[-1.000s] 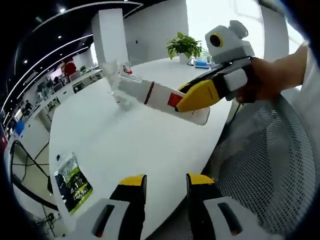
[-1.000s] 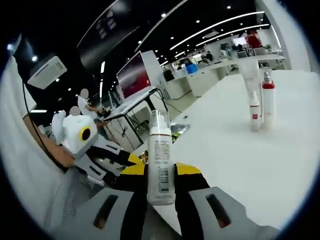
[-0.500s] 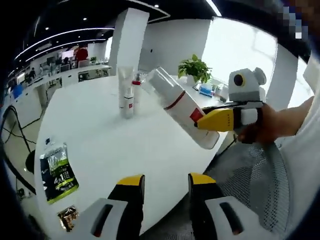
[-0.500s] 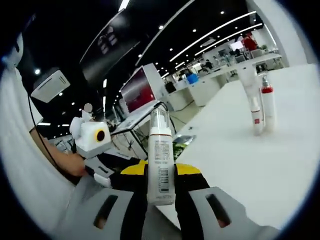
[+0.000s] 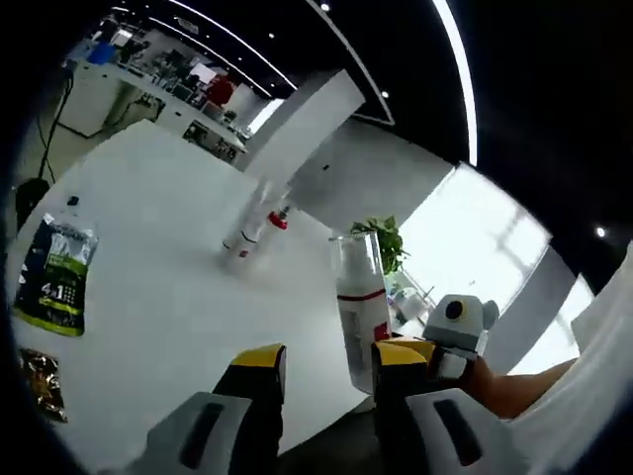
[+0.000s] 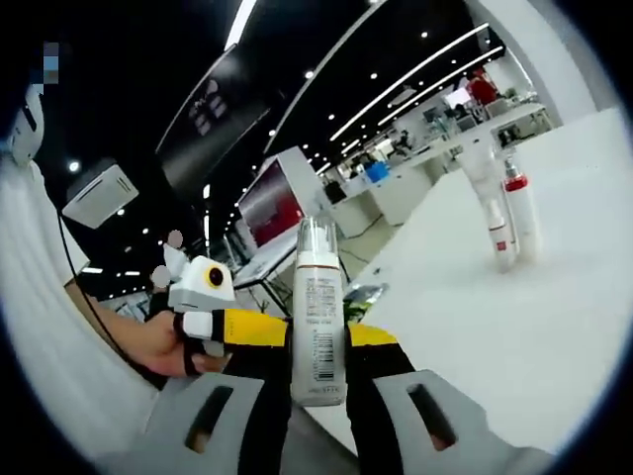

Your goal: Arrange the skincare products in the storage area until every visible bottle or jar stands upright without overlapping.

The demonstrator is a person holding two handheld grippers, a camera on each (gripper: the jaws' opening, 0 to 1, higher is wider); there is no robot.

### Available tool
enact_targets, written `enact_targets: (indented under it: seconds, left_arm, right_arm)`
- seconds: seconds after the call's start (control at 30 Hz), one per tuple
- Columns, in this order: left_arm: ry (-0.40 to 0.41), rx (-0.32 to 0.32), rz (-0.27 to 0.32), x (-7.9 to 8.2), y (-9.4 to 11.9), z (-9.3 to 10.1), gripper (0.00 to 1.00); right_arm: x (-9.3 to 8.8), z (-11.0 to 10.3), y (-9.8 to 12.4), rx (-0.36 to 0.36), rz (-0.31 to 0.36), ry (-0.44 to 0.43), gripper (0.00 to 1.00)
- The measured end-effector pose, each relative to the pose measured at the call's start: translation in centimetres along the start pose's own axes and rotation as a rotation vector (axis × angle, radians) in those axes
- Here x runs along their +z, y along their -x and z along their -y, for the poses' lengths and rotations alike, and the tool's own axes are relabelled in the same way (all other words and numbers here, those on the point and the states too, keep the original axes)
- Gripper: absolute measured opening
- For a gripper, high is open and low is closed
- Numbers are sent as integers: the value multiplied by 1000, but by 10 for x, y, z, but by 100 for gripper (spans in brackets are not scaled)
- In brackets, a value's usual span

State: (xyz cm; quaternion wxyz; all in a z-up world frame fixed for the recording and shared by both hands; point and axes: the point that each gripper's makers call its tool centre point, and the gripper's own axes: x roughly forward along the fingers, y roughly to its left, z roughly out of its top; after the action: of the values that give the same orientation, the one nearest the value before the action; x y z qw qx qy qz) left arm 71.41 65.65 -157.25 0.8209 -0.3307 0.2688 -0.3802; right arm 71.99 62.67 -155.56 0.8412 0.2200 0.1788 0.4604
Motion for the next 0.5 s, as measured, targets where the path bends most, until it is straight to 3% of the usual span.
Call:
enact_targets:
  seconds: [0.1, 0.17, 0.4, 0.5]
  left_arm:
    - [71, -34, 29, -3, 1, 4, 37]
    - [74, -44, 18, -4, 1, 2, 37]
    - [130, -129, 73, 7, 5, 10, 38]
    - [145, -139, 75, 8, 5, 11, 38]
  right_arm:
    - [0, -1, 0, 5, 0, -10, 17]
    - [-2, -3, 0, 18, -7, -17, 17]
    - [-9, -9, -4, 55, -33, -67, 17]
    - [-15, -16, -5, 102, -68, -108, 17]
